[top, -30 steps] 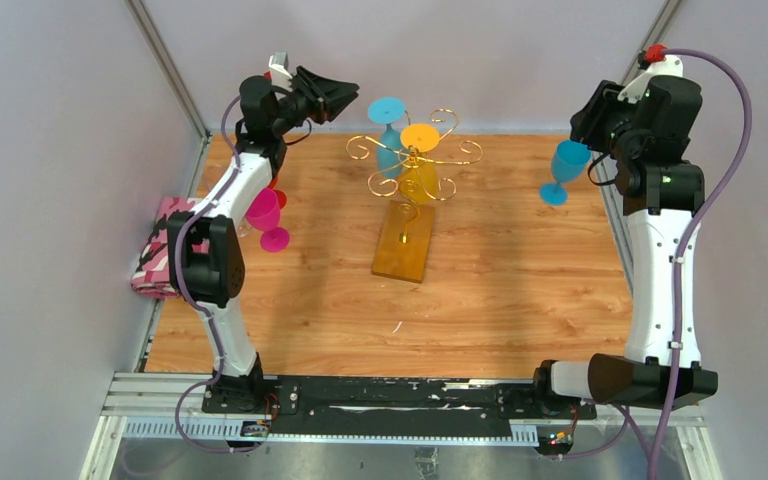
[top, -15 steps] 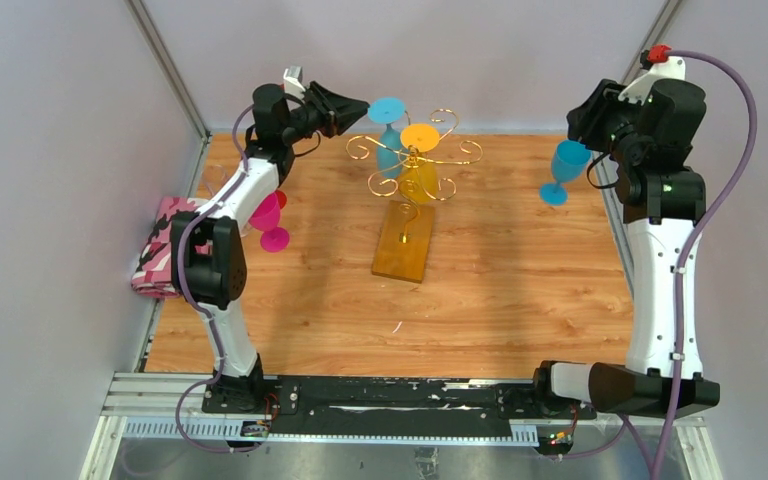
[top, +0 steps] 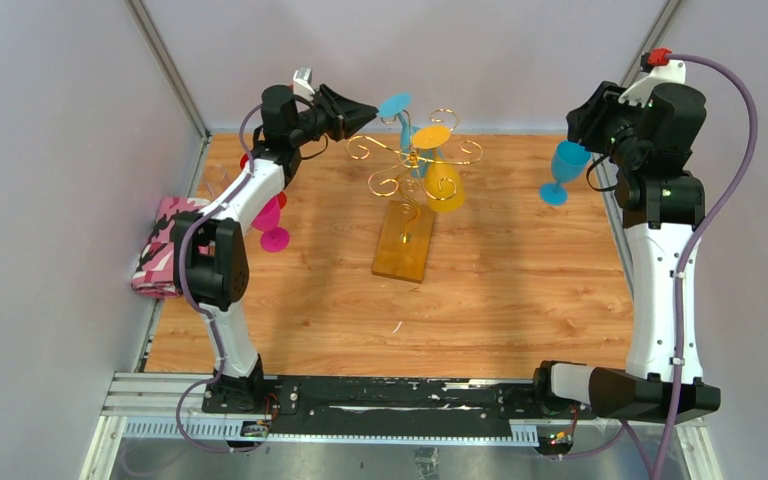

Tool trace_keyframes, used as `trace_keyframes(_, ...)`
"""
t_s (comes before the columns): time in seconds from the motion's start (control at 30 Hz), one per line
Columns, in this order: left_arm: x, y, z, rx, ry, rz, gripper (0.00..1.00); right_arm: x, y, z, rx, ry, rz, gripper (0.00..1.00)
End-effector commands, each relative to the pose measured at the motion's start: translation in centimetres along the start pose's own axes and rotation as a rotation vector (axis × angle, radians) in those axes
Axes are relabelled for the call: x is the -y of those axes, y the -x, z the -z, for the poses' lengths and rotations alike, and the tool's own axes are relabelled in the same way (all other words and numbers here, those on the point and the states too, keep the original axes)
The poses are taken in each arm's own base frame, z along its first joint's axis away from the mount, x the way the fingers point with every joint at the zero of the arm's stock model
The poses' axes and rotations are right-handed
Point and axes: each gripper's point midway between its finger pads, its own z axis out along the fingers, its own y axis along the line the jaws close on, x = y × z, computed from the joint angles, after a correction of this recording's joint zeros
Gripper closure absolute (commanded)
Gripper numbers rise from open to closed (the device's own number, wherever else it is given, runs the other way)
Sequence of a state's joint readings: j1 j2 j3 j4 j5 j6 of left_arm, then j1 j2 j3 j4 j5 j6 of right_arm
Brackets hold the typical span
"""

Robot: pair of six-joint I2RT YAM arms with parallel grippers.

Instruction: Take the wine glass off the wine glass rack

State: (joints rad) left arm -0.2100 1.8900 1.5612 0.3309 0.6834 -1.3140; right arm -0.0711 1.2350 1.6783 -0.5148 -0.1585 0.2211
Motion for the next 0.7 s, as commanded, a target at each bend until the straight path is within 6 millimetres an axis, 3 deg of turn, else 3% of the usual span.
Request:
trace_keyframes(0.0,2.0,-0.7,0.6,-0.015,-0.018,-0.038,0.7,-1.1,0.2,0.1,0.015,0.046,-0.001,0.51)
trace_keyframes(0.33,4.5,-0.1,1.3,0.017,-0.052,-0.075,0.66,-1.4,0.4,0.4,0.026,0.06,0.002,0.51)
trace_keyframes(0.67,4.7,-0.3,1.3,0.01,-0.057,-0.078,0.64,-1.5,0.2,0.2,0.027,0.068,0.001,0.52)
